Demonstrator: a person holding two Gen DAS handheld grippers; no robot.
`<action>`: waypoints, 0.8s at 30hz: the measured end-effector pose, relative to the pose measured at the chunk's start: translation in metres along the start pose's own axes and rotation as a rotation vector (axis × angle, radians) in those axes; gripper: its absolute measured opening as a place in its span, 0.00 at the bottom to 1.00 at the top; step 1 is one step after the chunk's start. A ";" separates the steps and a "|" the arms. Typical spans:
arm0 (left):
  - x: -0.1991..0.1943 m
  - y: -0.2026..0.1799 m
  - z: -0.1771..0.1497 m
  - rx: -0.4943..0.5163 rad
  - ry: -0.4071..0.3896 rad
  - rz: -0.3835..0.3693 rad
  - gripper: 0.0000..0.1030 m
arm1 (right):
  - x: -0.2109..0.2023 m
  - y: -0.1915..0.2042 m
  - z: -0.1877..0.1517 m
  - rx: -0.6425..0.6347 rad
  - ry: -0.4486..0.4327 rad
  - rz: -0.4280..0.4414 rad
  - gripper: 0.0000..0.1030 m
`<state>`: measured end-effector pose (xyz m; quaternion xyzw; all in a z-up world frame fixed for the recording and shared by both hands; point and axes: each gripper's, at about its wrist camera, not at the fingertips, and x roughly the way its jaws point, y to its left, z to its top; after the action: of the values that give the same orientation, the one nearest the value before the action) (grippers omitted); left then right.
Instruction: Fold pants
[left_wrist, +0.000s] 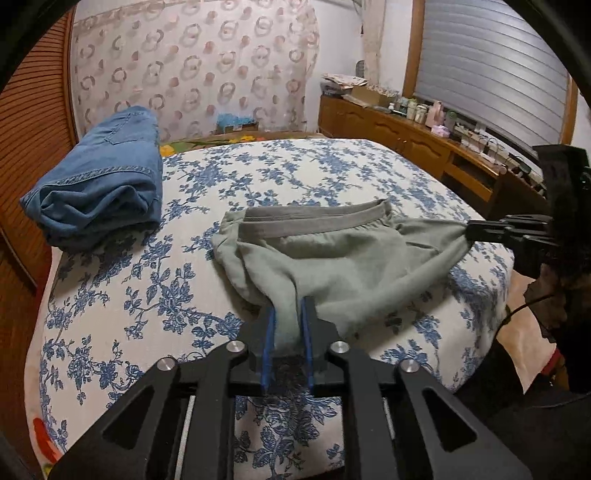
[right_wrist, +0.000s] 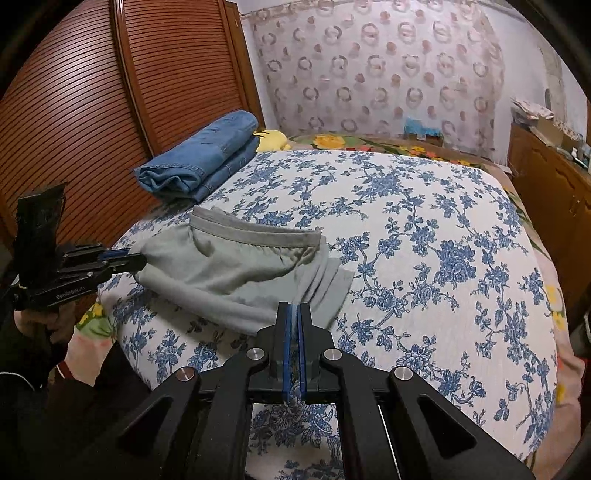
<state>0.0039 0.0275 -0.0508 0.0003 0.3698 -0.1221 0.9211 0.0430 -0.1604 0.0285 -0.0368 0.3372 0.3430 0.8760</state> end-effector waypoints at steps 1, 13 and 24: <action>0.001 0.001 0.000 -0.003 -0.001 0.004 0.23 | -0.001 0.000 0.000 0.000 -0.003 -0.001 0.02; 0.011 0.017 0.009 -0.055 -0.007 0.019 0.77 | 0.000 0.000 0.003 -0.005 -0.018 -0.020 0.02; 0.021 0.022 0.022 -0.076 -0.020 0.021 0.77 | 0.041 -0.002 0.029 -0.031 -0.017 -0.016 0.24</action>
<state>0.0387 0.0419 -0.0512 -0.0322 0.3649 -0.0981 0.9253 0.0825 -0.1295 0.0257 -0.0501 0.3241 0.3412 0.8809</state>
